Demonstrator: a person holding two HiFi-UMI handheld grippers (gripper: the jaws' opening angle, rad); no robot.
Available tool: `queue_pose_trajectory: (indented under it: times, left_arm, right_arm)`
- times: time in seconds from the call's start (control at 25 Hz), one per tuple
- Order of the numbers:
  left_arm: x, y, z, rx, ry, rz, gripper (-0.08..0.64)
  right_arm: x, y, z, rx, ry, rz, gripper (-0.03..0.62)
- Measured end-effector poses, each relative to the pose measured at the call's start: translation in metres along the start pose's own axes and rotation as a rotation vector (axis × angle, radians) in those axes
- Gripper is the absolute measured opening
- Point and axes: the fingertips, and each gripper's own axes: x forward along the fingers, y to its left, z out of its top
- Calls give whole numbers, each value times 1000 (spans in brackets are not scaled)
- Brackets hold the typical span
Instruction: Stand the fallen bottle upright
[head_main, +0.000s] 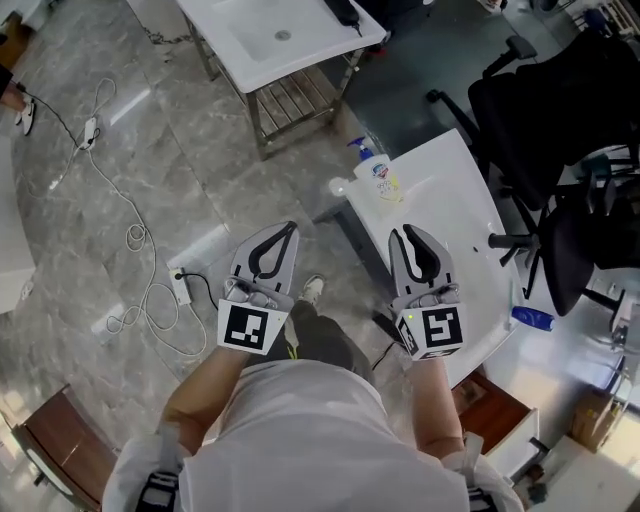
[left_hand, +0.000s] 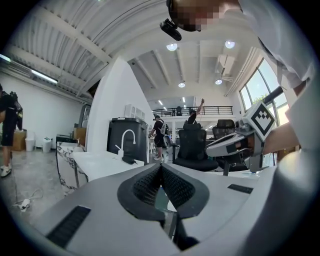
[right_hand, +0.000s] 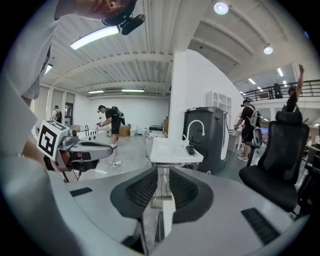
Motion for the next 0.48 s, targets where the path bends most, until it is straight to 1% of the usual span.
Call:
queue_pose_trajectory:
  times: [0.04,0.08,0.2,0.28,0.48]
  left_arm:
    - [3,2,-3,-8,-2,5,17]
    - [6,5,-6,-16,-3,10,17]
    - [14,16,-14,-33,1,26,17]
    - [19,23,-19,-44,3,37,17]
    - [25,43,-35,-64,19,75,17]
  right_arm:
    - [8,-1,-1,-7,12,17,73]
    - [17,-2,-3,-12,25,32,141]
    - [42,-9,-8,-33,72,59,206]
    - [60,-13,-13,-56,107,79,232]
    - [102,-21,-26,-98,204,134,244]
